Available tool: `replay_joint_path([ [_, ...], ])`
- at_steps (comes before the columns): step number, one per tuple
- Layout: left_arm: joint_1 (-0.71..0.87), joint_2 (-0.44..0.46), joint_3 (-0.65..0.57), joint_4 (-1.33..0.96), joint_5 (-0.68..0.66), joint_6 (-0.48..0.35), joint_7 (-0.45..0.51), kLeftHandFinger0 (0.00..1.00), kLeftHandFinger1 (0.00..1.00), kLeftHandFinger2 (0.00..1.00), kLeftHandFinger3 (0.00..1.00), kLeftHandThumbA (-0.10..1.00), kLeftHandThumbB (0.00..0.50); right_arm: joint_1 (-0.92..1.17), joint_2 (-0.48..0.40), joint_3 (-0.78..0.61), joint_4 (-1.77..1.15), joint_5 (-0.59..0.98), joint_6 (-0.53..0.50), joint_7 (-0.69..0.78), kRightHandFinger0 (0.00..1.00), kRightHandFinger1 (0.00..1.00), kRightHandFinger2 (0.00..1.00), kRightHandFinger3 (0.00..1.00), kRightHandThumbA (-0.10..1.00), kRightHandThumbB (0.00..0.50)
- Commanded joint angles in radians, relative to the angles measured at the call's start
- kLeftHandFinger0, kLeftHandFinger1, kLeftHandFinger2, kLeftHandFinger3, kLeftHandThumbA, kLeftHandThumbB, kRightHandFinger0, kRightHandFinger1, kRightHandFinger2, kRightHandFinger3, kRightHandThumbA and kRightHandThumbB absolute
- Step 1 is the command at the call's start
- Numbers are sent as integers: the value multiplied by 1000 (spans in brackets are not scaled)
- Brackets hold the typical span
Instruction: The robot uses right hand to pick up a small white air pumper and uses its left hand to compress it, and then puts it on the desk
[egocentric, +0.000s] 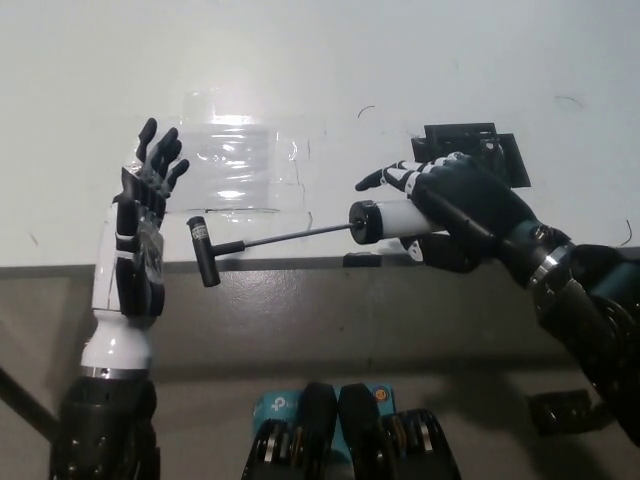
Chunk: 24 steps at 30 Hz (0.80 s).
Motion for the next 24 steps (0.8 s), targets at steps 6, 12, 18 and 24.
replay_joint_path([
  [6,16,-39,-48,-102,-17,-17,3,1000,1000,1000,1000,1000,221,0,20,-18,7,-41,-2,-24,0,432,750,824,-100,190],
  [12,28,-52,-81,-135,16,-11,5,1000,1000,1000,1000,1000,227,0,41,-11,6,-57,10,-7,3,472,773,867,-100,183],
  [18,29,-65,-103,-146,30,-18,10,1000,1000,1000,1000,1000,253,2,54,-6,26,-51,-13,-12,3,489,775,876,-100,174],
  [24,19,-67,-106,-135,63,-20,16,1000,1000,1000,1000,1000,261,-2,69,4,13,-67,-5,-3,2,484,777,890,-100,176],
])
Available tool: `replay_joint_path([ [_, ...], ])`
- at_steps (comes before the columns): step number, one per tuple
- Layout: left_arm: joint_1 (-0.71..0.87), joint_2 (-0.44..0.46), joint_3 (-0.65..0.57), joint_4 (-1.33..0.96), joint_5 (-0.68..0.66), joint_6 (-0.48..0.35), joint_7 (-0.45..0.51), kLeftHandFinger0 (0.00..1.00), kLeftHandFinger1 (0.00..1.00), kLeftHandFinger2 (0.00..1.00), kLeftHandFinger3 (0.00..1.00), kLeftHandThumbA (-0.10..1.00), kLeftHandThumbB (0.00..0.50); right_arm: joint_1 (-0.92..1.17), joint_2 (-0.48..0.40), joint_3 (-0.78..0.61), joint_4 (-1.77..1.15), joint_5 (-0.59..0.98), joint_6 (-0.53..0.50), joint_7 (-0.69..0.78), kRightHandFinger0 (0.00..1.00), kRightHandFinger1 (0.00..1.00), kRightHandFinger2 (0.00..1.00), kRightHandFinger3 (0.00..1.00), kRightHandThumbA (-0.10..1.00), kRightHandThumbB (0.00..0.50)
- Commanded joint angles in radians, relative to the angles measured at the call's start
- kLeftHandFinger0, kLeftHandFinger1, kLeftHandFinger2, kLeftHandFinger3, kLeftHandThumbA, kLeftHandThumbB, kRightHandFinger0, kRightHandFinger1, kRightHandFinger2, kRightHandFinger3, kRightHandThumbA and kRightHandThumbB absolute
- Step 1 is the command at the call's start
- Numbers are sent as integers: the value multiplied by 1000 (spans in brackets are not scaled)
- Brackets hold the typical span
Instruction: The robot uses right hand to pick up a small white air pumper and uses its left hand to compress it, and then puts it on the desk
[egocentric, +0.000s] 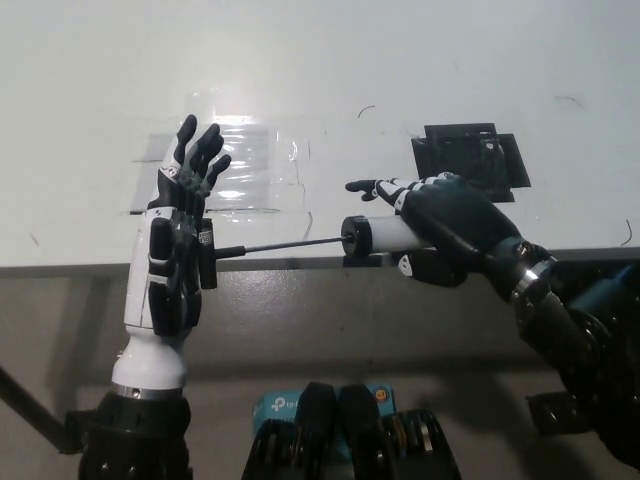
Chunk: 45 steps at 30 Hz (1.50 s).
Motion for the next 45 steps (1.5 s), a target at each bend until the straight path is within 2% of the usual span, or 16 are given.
replay_joint_path([
  [1,-15,-11,-18,-19,31,-20,15,1000,1000,1000,1000,1000,263,-28,18,2,-24,-23,-11,-5,1,483,775,889,-100,177],
  [8,-29,-13,-10,10,21,-25,17,1000,1000,1000,1000,1000,287,-46,53,29,-64,-44,28,54,15,504,788,954,-100,179],
  [12,-36,-14,-7,37,22,-25,20,1000,1000,1000,1000,1000,244,-46,87,58,-97,-64,27,69,24,509,794,954,-100,218],
  [19,-47,-13,-1,78,37,-24,36,1000,1000,1000,1000,1000,214,-57,158,105,-171,-124,78,138,4,429,785,776,-100,174],
  [20,-50,-14,-3,80,36,-21,36,1000,1000,1000,1000,1000,213,-61,167,115,-181,-143,83,149,0,380,746,679,-100,166],
  [21,-53,-15,-4,82,38,-20,37,1000,1000,1000,1000,1000,213,-63,171,118,-184,-153,86,154,0,367,741,701,-100,195],
  [23,-59,-19,-6,93,50,-24,45,1000,1000,1000,1000,1000,214,-66,189,129,-190,-173,95,166,0,285,626,501,-100,206],
  [24,-63,-22,-9,95,54,-14,47,1000,1000,1000,1000,1000,223,-70,203,137,-186,-190,104,177,0,250,531,577,-100,226],
  [28,-58,-37,-23,85,74,11,54,1000,1000,1000,1000,1000,210,-70,226,150,-184,-229,119,202,0,26,162,481,-100,237],
  [33,-55,-42,-39,77,94,16,59,1000,1000,1000,1000,1000,190,-67,234,147,-165,-241,123,213,0,0,71,502,-100,190],
  [38,-25,-55,-52,63,76,20,56,1000,1000,1000,1000,1000,213,-32,226,138,-163,-215,112,201,0,0,0,546,-100,218],
  [40,-22,-53,-44,59,68,25,57,1000,1000,1000,1000,1000,216,-30,215,128,-151,-209,100,184,0,0,0,617,-100,211],
  [42,-18,-45,-33,63,58,23,57,1000,1000,1000,1000,1000,227,-25,195,114,-153,-215,105,185,0,0,10,247,-100,181],
  [43,-7,-41,-29,62,55,19,58,1000,1000,1000,1000,1000,232,-19,187,108,-155,-214,106,185,0,68,156,180,-100,174],
  [44,-6,-35,-23,64,51,17,58,1000,1000,1000,1000,1000,233,-20,181,101,-149,-209,102,178,0,131,301,234,-100,171],
  [45,1,-23,-12,66,45,10,59,1000,1000,1000,1000,1000,219,-20,167,87,-149,-221,115,178,0,260,614,376,-100,192],
])
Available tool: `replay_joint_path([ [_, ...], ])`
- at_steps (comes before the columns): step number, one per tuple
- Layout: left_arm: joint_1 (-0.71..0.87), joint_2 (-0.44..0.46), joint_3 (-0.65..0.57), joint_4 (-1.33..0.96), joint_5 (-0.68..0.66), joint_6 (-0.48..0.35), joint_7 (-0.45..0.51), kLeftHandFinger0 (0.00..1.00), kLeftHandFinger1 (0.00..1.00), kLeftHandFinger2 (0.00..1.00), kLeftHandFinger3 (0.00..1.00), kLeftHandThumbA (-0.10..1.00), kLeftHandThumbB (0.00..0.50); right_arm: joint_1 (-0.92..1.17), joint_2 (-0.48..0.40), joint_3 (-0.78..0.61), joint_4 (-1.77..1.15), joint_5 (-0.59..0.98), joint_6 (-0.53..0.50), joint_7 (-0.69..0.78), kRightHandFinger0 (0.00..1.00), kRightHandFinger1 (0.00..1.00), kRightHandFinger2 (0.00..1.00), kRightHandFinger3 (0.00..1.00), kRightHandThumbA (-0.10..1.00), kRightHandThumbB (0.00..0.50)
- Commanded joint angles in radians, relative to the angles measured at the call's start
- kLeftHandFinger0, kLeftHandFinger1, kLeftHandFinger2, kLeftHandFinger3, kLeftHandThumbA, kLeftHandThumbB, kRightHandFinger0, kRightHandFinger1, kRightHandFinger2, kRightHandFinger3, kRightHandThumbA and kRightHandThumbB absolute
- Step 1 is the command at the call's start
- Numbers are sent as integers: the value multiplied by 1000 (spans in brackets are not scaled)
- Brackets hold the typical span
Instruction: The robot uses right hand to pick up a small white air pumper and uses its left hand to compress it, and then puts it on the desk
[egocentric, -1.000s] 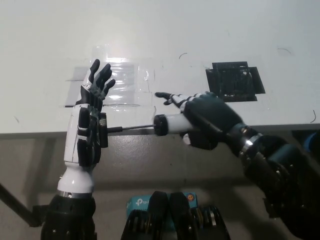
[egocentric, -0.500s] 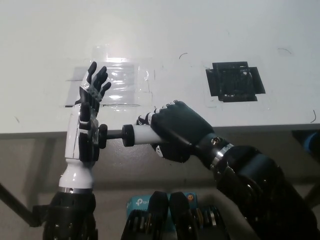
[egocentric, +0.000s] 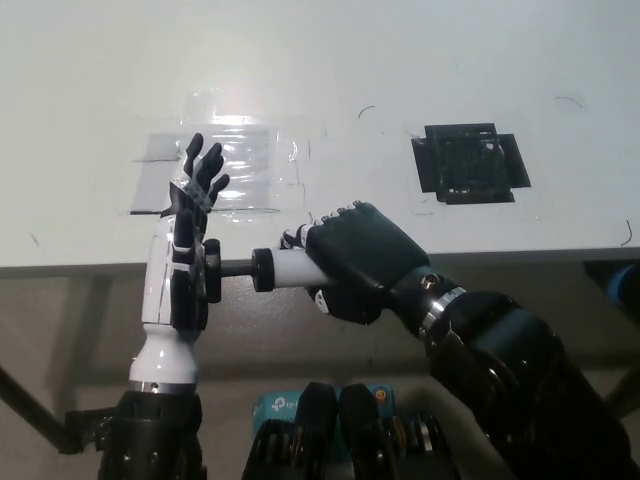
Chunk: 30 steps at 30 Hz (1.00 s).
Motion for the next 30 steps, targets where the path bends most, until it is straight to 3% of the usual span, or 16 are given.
replay_joint_path([
  [1,11,11,0,-34,-18,-20,-2,1000,1000,1000,1000,1000,210,-19,-30,-38,-7,22,-25,-17,0,381,776,633,-100,177],
  [3,21,42,23,-37,-51,-23,-15,1000,1000,1000,1000,1000,243,-13,-57,-79,15,59,-53,-65,0,468,748,908,-100,193],
  [4,27,55,32,-39,-62,-27,-18,1000,1000,1000,1000,1000,242,-11,-69,-100,17,76,-55,-69,0,474,740,940,-100,183],
  [5,42,79,48,-39,-79,-34,-24,1000,1000,1000,1000,1000,186,-10,-89,-131,18,87,-47,-68,0,473,736,928,-100,163],
  [7,64,107,68,-37,-92,-45,-28,1000,1000,1000,1000,1000,153,-6,-103,-160,12,95,-34,-58,18,487,748,914,-100,161],
  [9,101,142,88,-38,-79,-65,-23,1000,1000,1000,1000,1000,112,5,-118,-200,-2,100,-7,-50,43,505,771,778,-100,171],
  [11,131,159,99,-41,-94,-75,-27,1000,1000,1000,1000,1000,96,10,-127,-215,9,100,-4,-47,25,487,793,743,-100,179],
  [12,145,166,103,-48,-102,-68,-28,1000,1000,1000,1000,1000,95,16,-133,-224,19,105,-13,-58,24,488,798,749,-100,179],
  [14,186,181,117,-57,-149,-70,-35,1000,1000,1000,1000,1000,85,21,-147,-245,44,134,-27,-62,47,551,825,914,-100,172],
  [17,228,194,125,-70,-162,-74,-40,1000,1000,1000,1000,1000,88,18,-155,-262,67,147,-36,-70,45,532,809,922,-100,171],
  [19,260,200,131,-61,-150,-120,-40,1000,1000,1000,1000,1000,51,-2,-158,-281,108,157,-29,-81,25,504,780,902,-100,153],
  [23,303,196,111,-51,-136,-157,-49,1000,1000,1000,1000,1000,84,-62,-152,-303,236,167,-27,-119,20,508,795,954,-100,148],
  [24,317,193,104,-56,-146,-132,-56,1000,1000,1000,1000,1000,116,-82,-148,-306,281,167,-22,-130,31,522,811,957,-100,160],
  [26,335,191,89,-39,-154,-140,-69,1000,1000,1000,1000,1000,108,-124,-145,-304,374,163,-27,-154,49,542,840,954,-100,166],
  [29,378,193,74,-41,-191,-125,-87,1000,1000,1000,1000,1000,143,-186,-122,-294,503,165,-12,-173,55,553,857,950,-100,156],
  [30,390,191,65,-29,-175,-143,-86,1000,1000,1000,1000,1000,168,-221,-114,-295,587,180,-37,-204,63,562,862,949,-100,181],
])
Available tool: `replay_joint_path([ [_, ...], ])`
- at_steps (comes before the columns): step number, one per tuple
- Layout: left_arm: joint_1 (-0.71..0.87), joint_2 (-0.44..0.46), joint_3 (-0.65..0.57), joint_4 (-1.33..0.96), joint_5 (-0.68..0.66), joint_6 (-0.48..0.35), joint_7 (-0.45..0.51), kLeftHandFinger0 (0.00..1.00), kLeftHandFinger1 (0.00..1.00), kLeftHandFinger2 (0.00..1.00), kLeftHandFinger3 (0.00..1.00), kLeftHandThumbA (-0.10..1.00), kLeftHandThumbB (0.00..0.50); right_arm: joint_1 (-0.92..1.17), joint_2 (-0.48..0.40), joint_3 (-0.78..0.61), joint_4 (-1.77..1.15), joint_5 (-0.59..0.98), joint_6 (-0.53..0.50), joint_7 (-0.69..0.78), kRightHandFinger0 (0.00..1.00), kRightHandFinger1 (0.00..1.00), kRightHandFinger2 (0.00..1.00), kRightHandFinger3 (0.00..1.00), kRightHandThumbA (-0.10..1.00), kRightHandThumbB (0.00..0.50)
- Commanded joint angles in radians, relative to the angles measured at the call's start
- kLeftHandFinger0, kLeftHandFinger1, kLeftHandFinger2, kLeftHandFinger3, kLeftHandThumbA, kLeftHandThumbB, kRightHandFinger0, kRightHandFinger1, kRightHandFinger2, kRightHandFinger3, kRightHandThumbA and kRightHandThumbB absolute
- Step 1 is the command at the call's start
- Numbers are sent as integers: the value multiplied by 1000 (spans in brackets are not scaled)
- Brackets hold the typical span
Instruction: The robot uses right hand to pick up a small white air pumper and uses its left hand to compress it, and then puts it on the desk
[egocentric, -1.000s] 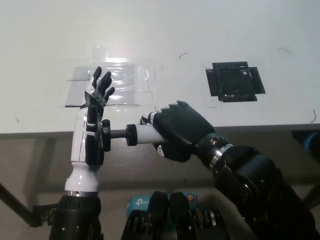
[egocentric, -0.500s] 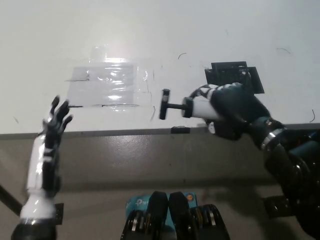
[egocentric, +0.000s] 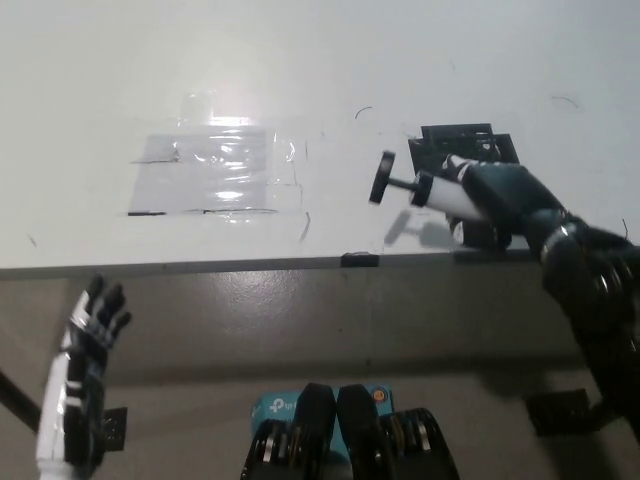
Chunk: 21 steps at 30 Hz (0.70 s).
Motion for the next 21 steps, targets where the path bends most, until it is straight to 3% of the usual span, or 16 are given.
replay_joint_path([
  [1,38,4,-22,1,-21,-67,-31,1000,1000,1000,1000,1000,174,-137,23,-14,155,48,-35,-133,66,564,863,948,-100,184],
  [3,52,1,-28,22,19,-94,-20,1000,1000,1000,1000,1000,188,-188,35,-6,268,52,-57,-181,73,567,866,945,-100,186],
  [7,51,-5,-29,57,22,-124,-15,1000,1000,1000,1000,1000,167,-261,55,14,420,50,-73,-242,69,578,891,957,-100,187],
  [10,50,-4,-31,61,32,-127,-13,1000,1000,1000,1000,1000,169,-316,67,24,548,57,-108,-309,35,536,874,856,-100,208],
  [12,46,-2,-31,60,37,-122,-13,1000,1000,1000,1000,1000,169,-343,74,32,601,56,-110,-340,67,551,885,828,-100,221],
  [13,44,1,-30,65,37,-129,-14,1000,1000,1000,1000,1000,163,-362,77,43,622,50,-94,-330,143,593,911,877,-100,239],
  [14,42,2,-30,65,34,-128,-16,1000,1000,1000,1000,1000,164,-371,76,54,630,51,-82,-306,365,754,988,975,-15,270],
  [15,41,3,-29,66,29,-128,-17,1000,1000,1000,1000,1000,167,-384,73,76,632,44,-46,-234,793,1000,1000,1000,280,381],
  [16,39,4,-28,68,28,-128,-17,1000,1000,1000,1000,1000,168,-396,70,94,642,40,-23,-189,1000,1000,1000,1000,296,367],
  [18,40,6,-23,69,28,-131,-15,1000,1000,1000,1000,1000,177,-388,63,127,618,35,7,-136,1000,1000,1000,1000,447,485],
  [21,40,8,-22,66,24,-129,-17,1000,1000,1000,1000,1000,184,-374,54,142,592,45,21,-127,1000,1000,1000,1000,543,500],
])
